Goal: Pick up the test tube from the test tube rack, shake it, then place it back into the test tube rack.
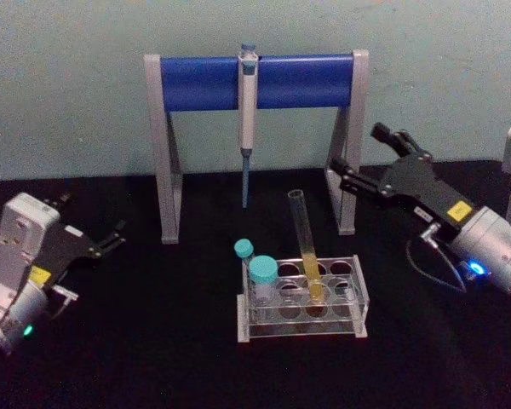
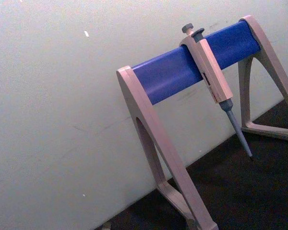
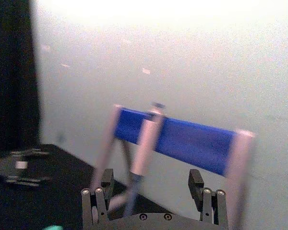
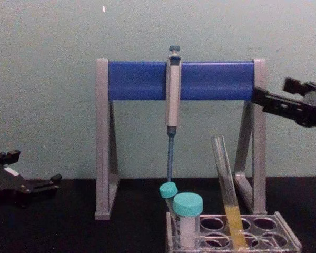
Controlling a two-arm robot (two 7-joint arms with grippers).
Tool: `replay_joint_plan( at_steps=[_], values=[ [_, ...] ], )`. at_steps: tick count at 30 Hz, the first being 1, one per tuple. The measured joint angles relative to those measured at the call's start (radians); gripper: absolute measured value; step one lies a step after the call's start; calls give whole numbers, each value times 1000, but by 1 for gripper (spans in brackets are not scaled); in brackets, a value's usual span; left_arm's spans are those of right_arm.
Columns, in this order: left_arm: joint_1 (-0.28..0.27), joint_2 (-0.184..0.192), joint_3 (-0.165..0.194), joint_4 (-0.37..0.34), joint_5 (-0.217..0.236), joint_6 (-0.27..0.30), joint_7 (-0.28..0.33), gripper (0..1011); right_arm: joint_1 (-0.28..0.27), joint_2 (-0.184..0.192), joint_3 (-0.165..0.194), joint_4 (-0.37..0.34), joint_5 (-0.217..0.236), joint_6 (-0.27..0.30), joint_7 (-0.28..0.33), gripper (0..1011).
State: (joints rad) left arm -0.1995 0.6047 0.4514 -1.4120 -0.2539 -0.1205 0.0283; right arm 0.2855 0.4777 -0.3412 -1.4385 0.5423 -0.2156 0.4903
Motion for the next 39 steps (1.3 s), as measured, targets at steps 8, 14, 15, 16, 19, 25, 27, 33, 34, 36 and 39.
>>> replay_joint_plan(
  at_steps=[8, 14, 15, 16, 19, 25, 27, 33, 34, 36, 39],
  values=[
    [0, 0, 0, 0, 0, 0, 0, 1001, -48, -18, 44, -22, -101, 183, -259, 1000],
    [0, 0, 0, 0, 0, 0, 0, 1001, -53, -31, 33, 14, -154, 318, -338, 1000],
    [0, 0, 0, 0, 0, 0, 0, 1001, -53, -33, 30, 21, -159, 331, -341, 1000],
    [0, 0, 0, 0, 0, 0, 0, 1002, -53, -35, 28, 27, -163, 345, -345, 1000],
    [0, 0, 0, 0, 0, 0, 0, 1001, -52, -43, 23, 46, -174, 376, -348, 1000],
    [0, 0, 0, 0, 0, 0, 0, 1001, -52, -53, 31, 67, -180, 383, -337, 1000],
    [0, 0, 0, 0, 0, 0, 0, 1001, -52, -53, 31, 67, -180, 382, -337, 1000],
    [0, 0, 0, 0, 0, 0, 0, 1001, -51, -52, 29, 65, -180, 380, -335, 1000],
    [0, 0, 0, 0, 0, 0, 0, 1001, -51, -52, 29, 65, -180, 380, -335, 1000],
    [0, 0, 0, 0, 0, 0, 0, 1001, -51, -51, 29, 65, -179, 380, -335, 1000],
    [0, 0, 0, 0, 0, 0, 0, 1001, -51, -51, 28, 64, -179, 379, -335, 1000]
  ],
)
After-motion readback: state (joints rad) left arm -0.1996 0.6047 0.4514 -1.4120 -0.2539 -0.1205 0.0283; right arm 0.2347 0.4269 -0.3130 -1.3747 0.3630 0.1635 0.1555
